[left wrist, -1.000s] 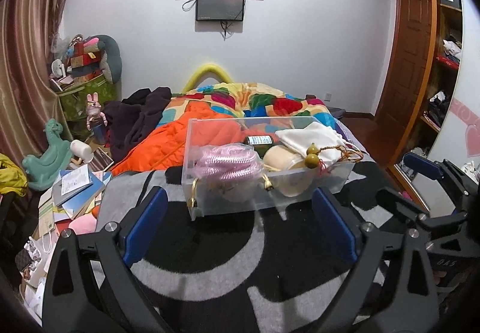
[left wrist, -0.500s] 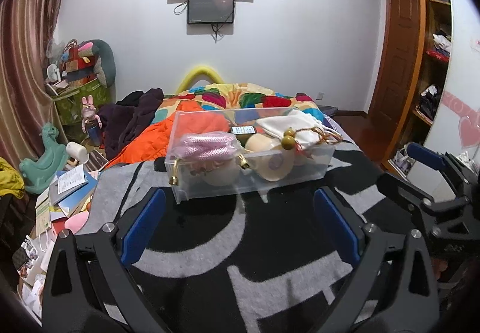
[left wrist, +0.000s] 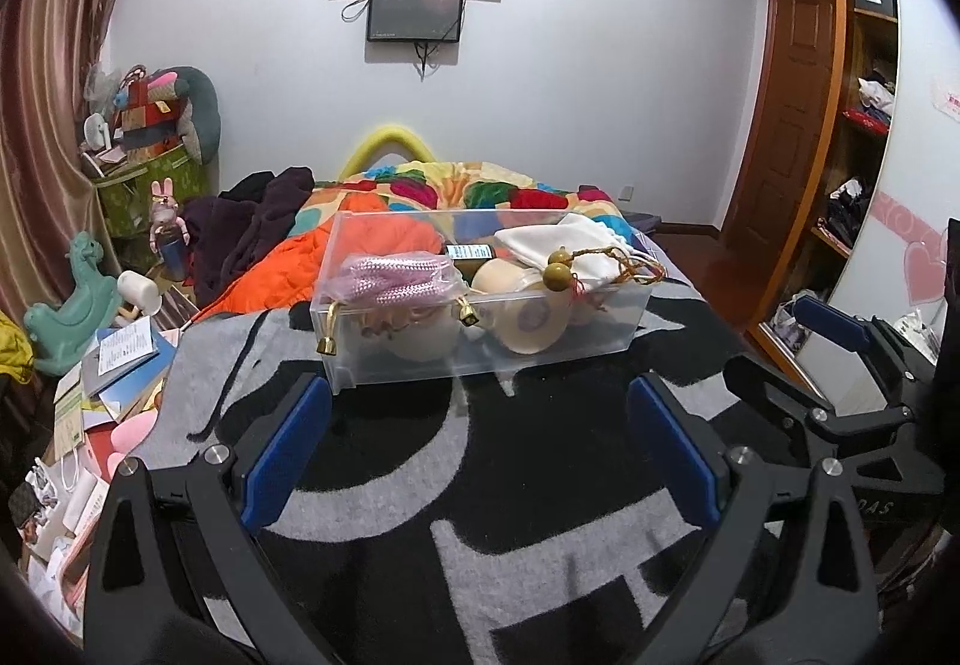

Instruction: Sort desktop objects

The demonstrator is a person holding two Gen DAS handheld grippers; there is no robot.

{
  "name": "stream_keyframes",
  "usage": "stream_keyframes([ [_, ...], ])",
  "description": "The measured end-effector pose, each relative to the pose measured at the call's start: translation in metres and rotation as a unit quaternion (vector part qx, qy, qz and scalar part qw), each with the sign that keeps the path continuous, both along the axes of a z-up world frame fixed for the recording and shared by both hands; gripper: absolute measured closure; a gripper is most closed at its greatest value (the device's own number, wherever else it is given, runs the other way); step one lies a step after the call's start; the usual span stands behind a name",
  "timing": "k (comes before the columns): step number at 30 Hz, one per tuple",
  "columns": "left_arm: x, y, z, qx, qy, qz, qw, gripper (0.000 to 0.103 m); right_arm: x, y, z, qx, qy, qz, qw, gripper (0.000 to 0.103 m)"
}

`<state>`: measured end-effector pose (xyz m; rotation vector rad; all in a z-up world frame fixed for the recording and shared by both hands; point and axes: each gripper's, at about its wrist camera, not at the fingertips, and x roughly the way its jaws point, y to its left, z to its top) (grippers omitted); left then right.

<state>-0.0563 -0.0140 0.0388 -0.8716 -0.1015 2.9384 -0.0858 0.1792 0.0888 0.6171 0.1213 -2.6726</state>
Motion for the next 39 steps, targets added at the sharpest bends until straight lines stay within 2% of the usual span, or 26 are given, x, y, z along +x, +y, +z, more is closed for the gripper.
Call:
stream_keyframes([
  [26,0.0024,-0.005,-0.0014,0.01,-0.007,0.002,0.9999,0.003,0.0004,-0.0037,-0.0039,-0.008,-0.013,0.016,1.0,0.0],
  [35,0.008,-0.0011,0.0013,-0.015,0.028,0.019,0.9993,0.003,0.0002,-0.0042,-0.0045,-0.014,-0.018,0.018,1.0,0.0],
  [39,0.0056,0.0014,-0.0001,-0.011,0.019,-0.004,0.9998,0.003,-0.0005,-0.0046,-0.0046,-0.017,-0.021,0.018,0.999,0.0],
])
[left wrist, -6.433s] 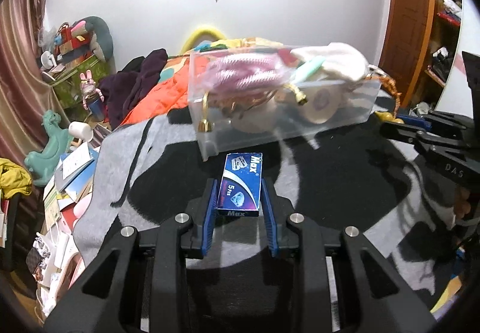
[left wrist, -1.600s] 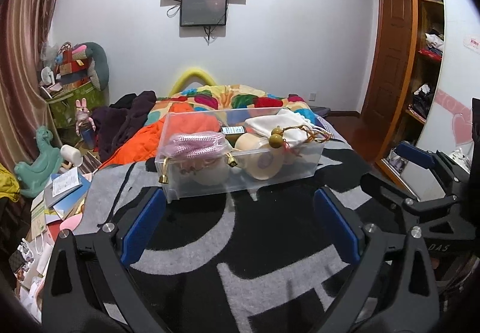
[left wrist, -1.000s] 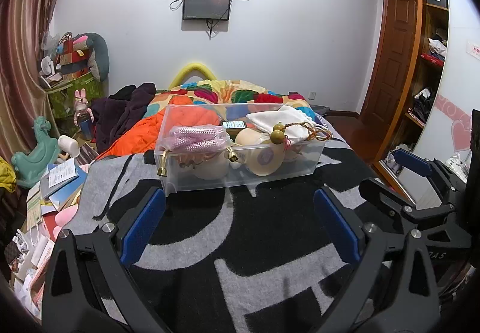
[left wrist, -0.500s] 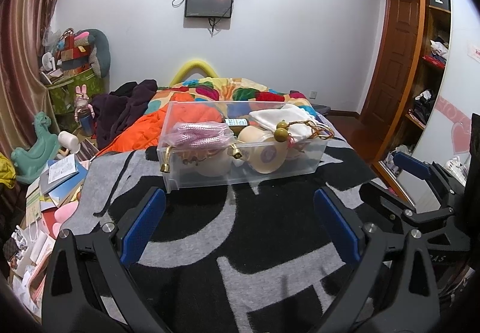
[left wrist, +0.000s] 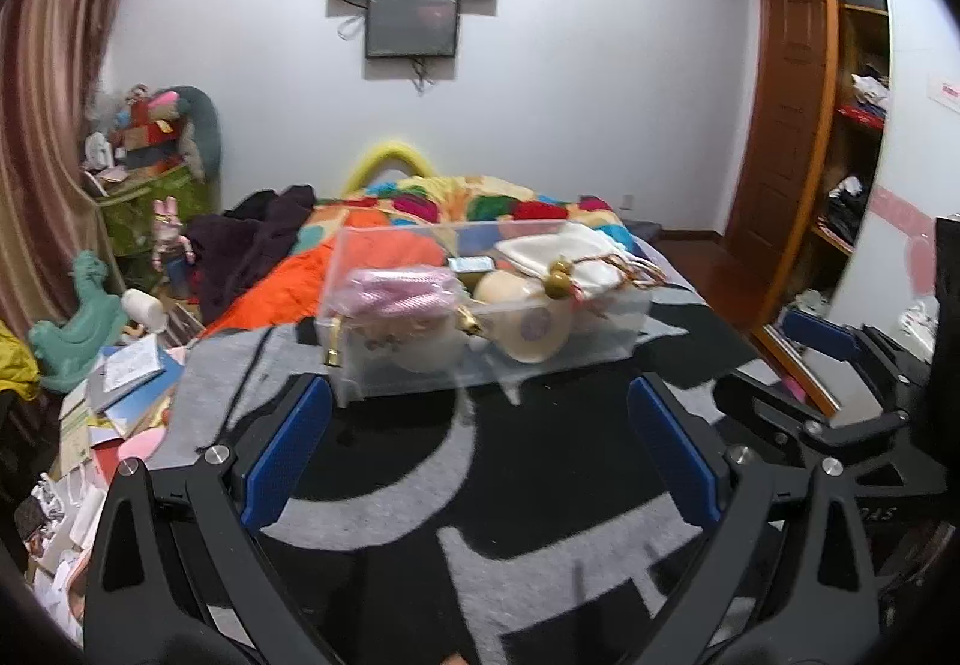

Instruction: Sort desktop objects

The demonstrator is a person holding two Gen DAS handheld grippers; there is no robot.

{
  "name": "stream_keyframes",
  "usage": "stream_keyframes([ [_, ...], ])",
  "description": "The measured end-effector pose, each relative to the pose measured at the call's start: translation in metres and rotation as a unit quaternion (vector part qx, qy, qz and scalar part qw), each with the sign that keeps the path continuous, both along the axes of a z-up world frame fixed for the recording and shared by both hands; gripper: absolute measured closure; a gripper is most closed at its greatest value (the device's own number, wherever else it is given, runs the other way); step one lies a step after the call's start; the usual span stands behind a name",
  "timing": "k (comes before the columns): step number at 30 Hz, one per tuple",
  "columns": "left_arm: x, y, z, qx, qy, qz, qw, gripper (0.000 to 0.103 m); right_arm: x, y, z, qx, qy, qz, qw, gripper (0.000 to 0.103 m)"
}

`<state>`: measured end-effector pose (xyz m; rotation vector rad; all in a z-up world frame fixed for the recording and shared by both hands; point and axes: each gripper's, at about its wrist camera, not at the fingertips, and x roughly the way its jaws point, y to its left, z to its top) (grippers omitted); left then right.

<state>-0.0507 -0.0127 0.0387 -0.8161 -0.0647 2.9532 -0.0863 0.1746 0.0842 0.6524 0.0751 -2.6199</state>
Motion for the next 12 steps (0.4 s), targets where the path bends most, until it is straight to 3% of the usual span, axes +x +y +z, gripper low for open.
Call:
stream_keyframes([
  [12,0.0026,0.0044,0.0008,-0.002,0.004,-0.008,1.0,0.002,0.0011,-0.0026,-0.001,-0.002,-0.003,0.002,1.0,0.0],
])
